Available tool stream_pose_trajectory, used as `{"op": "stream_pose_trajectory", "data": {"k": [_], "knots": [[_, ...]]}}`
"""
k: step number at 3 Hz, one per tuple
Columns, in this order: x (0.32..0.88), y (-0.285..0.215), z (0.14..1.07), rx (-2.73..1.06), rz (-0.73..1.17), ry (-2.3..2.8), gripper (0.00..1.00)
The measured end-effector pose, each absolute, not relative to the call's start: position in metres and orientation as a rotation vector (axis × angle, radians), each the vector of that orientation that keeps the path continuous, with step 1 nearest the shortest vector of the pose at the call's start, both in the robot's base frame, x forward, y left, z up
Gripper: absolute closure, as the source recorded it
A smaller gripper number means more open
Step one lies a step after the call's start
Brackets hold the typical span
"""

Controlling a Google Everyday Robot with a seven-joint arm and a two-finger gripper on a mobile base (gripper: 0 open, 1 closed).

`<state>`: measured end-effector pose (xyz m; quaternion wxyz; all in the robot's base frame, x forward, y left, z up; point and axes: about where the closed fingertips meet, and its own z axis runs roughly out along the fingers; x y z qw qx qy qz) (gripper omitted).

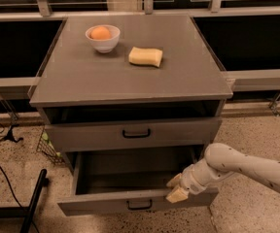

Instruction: Open middle drawer

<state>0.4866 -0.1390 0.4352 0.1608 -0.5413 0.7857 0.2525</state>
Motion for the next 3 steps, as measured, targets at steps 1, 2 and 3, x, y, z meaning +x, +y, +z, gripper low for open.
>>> {"op": "stream_pose_trajectory", "data": {"k": [1, 2, 3], "knots": [[0.4753, -0.1391, 0.437, -1.544, 0.786, 2.277, 0.97], [0.4753, -0.1391, 0.437, -1.544, 0.786, 2.277, 0.74], [0.4753, -0.1391, 0.437, -1.544, 0.786, 2.277, 0.43]]}}
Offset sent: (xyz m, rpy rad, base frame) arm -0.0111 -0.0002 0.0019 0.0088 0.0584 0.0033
